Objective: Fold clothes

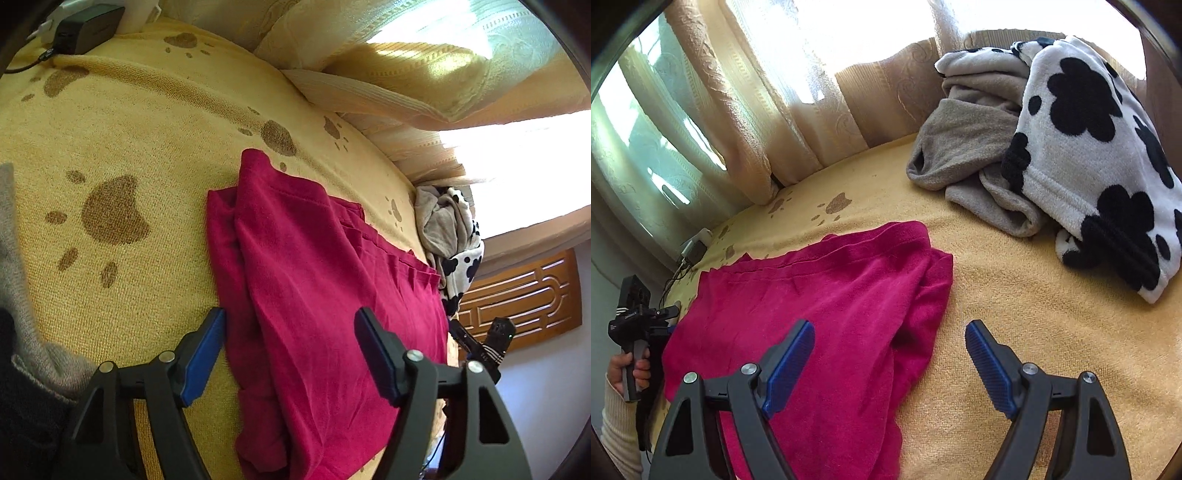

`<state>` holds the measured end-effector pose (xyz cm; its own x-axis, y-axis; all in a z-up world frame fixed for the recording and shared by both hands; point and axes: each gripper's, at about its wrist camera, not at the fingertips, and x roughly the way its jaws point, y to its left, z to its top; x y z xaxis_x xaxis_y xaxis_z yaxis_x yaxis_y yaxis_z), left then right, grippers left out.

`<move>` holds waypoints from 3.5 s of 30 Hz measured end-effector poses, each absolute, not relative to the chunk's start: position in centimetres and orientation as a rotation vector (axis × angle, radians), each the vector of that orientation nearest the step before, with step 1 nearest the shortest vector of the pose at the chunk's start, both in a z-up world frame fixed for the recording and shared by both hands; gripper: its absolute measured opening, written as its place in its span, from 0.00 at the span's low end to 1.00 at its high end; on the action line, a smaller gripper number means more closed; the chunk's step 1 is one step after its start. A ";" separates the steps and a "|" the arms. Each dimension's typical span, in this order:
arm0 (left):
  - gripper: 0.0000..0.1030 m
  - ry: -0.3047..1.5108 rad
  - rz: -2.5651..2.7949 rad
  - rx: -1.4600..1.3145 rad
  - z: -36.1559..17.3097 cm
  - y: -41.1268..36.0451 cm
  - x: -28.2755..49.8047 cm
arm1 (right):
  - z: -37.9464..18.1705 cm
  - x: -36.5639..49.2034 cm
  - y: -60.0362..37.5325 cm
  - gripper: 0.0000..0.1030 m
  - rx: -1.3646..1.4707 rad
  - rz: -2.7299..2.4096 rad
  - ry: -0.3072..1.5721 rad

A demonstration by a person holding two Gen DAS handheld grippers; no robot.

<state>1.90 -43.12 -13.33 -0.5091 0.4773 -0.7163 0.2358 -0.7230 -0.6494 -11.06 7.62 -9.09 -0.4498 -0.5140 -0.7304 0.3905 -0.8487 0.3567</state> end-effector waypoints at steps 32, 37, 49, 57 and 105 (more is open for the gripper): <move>0.15 -1.113 2.393 -1.389 -13.9 -42.8 2.3 | -11.1 -15.0 8.6 0.83 1.265 -2.070 -0.480; 0.15 -1.135 2.375 -1.394 -14.5 -43.0 2.3 | -11.3 -14.2 7.5 0.83 1.259 -2.004 -0.449; 0.18 -1.155 2.342 -1.390 -15.2 -43.4 2.3 | -11.5 -13.9 6.7 0.84 1.246 -1.957 -0.432; 0.18 -1.159 2.339 -1.384 -15.3 -43.5 2.5 | -11.2 -13.1 5.5 0.78 1.250 -2.025 -0.261; 0.14 -0.995 2.866 -0.831 5.6 -47.0 25.4 | 6.5 0.5 -7.4 0.17 0.601 -2.027 0.035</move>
